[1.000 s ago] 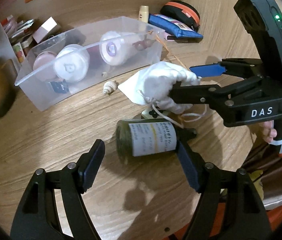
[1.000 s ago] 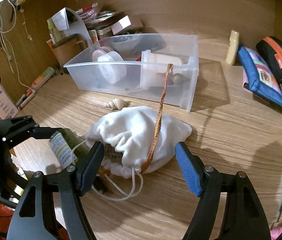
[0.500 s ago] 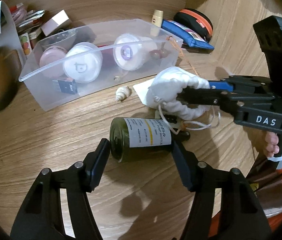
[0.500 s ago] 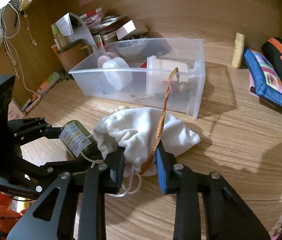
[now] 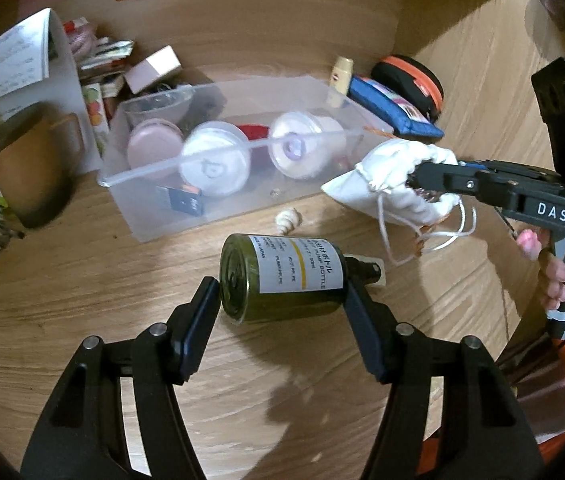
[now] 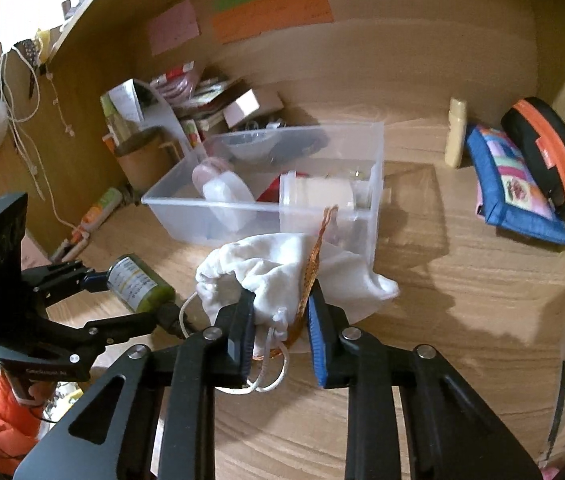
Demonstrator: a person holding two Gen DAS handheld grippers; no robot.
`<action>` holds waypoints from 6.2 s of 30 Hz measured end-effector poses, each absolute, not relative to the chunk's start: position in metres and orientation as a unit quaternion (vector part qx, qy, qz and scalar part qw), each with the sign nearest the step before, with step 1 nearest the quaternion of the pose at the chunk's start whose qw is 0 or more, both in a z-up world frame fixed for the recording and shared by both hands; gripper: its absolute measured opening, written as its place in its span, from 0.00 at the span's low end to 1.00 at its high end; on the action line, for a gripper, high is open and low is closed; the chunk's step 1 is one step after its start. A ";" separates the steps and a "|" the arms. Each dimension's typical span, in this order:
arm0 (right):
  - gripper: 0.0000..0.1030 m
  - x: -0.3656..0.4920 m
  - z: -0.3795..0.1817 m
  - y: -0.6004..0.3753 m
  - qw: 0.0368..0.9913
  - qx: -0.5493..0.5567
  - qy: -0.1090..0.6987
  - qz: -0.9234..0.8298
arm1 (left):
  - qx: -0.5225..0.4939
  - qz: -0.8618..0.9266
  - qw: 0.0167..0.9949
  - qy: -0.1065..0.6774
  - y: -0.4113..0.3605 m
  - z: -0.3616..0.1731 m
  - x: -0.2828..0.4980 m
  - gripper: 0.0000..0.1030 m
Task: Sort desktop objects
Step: 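Carry the green bottle with left tool while right tool carries the white pouch over the bin, then release the green bottle into the bin while right tool drops the white pouch in, then move right tool to the white domino tile on the desk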
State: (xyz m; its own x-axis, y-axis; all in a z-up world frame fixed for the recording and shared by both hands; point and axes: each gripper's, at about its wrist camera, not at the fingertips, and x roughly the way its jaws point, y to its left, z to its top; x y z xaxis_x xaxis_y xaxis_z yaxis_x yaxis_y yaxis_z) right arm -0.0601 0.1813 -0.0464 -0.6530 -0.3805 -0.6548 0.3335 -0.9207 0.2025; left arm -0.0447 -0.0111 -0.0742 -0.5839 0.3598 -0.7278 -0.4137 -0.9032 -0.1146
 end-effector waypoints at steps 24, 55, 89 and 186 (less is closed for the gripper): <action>0.15 -0.119 -0.008 0.160 0.187 0.347 0.000 -0.919 | -0.352 0.918 0.182 -0.021 -0.060 -0.035 -0.080 0.61; 0.14 -0.151 0.007 0.128 0.205 0.308 0.010 -0.929 | -0.364 0.915 0.166 -0.049 -0.085 -0.026 -0.134 0.61; 0.06 -0.264 -0.016 0.134 0.157 0.358 0.010 -0.920 | -0.405 0.900 0.158 -0.022 -0.069 -0.046 -0.191 0.61; 0.47 -0.050 -0.100 0.143 0.255 0.408 0.052 -0.875 | -0.457 0.858 0.233 0.015 -0.015 -0.090 -0.110 0.62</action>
State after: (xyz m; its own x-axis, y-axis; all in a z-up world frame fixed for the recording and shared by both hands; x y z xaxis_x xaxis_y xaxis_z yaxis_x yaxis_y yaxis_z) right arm -0.0505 0.1429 -0.1003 -0.5366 -0.4031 -0.7413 0.4884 -0.8648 0.1168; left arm -0.1097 -0.0148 -0.0903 -0.4742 0.3853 -0.7916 -0.4134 -0.8913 -0.1862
